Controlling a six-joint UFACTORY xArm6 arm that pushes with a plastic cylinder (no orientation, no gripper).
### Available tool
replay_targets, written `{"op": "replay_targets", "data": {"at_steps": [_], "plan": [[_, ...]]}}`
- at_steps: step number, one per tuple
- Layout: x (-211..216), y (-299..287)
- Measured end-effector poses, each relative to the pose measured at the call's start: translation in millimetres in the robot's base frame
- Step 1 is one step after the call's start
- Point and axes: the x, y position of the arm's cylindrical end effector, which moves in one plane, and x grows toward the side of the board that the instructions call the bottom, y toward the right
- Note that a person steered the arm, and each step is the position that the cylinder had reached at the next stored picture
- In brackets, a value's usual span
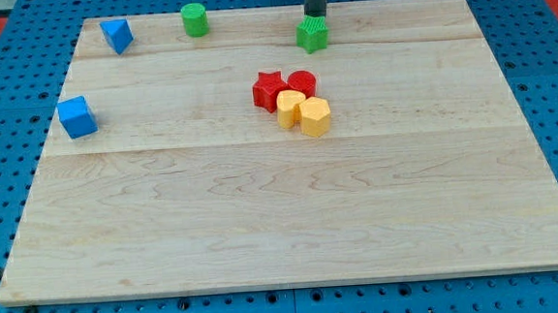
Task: Move the green circle to the top right of the blue triangle
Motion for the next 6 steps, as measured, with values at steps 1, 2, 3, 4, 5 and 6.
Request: {"op": "replay_targets", "data": {"at_steps": [1,2,3,4,5,6], "plan": [[-6,1],[-10,1],[-10,-9],[-10,-98],[-8,-169],[35,-174]]}}
